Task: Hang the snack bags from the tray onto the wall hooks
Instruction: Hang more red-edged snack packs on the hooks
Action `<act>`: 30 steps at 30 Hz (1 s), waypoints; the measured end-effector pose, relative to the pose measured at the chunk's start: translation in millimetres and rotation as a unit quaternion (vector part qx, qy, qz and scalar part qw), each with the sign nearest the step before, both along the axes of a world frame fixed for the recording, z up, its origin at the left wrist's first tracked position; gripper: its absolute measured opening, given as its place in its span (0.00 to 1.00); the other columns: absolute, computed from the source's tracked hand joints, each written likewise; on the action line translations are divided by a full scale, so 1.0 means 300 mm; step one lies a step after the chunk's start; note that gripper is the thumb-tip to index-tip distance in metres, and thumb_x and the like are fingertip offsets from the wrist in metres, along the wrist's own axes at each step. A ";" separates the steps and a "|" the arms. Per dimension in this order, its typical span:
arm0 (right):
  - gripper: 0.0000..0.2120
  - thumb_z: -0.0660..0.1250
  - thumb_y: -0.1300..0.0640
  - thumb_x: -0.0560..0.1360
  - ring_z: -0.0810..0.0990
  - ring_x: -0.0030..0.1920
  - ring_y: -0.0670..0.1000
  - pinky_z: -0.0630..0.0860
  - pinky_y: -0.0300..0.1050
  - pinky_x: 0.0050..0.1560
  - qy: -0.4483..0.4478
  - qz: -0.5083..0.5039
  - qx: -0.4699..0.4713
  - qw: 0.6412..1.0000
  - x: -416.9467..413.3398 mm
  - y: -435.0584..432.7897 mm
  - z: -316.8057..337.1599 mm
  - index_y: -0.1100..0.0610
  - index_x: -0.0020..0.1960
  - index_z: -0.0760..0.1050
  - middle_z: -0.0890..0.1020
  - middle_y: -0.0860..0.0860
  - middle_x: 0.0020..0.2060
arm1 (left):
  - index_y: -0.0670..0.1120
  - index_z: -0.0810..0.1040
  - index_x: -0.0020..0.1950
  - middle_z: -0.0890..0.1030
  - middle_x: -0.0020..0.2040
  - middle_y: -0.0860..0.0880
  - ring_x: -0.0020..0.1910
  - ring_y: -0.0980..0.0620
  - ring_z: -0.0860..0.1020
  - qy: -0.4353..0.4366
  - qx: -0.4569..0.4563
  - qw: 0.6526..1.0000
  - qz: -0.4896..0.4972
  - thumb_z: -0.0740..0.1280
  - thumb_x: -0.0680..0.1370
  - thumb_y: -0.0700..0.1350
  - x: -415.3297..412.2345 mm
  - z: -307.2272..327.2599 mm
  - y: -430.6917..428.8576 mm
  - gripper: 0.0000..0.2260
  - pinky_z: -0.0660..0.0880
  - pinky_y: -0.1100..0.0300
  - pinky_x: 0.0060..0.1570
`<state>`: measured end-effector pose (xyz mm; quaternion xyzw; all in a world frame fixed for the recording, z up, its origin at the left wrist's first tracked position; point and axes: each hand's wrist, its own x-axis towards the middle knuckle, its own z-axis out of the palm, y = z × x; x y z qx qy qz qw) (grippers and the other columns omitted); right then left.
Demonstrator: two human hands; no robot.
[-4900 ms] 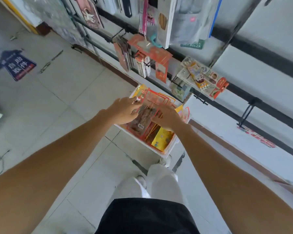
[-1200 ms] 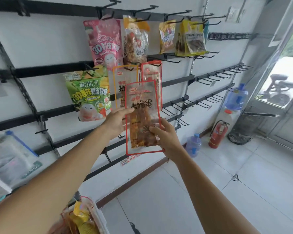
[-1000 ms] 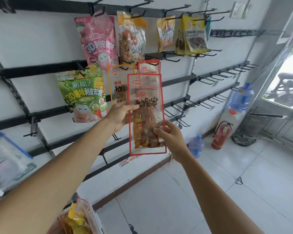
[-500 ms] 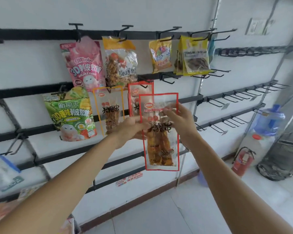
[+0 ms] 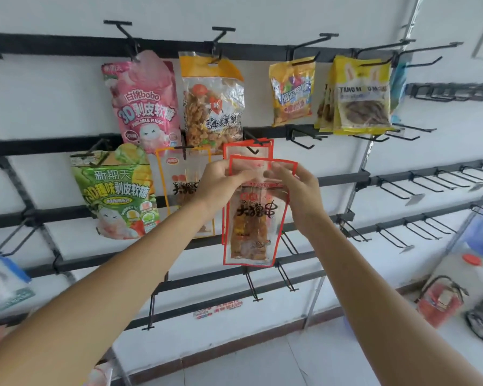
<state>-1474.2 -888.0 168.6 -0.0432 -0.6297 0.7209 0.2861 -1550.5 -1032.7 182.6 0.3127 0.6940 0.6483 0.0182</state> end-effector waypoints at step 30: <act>0.21 0.67 0.50 0.79 0.75 0.55 0.56 0.75 0.52 0.54 -0.017 -0.306 0.435 0.847 -0.448 0.133 -0.239 0.59 0.67 0.67 0.77 0.54 0.57 | 0.42 0.51 0.81 0.43 0.80 0.37 0.79 0.38 0.42 0.501 -0.504 0.668 0.220 0.65 0.73 0.67 -0.374 -0.274 0.136 0.47 0.46 0.40 0.77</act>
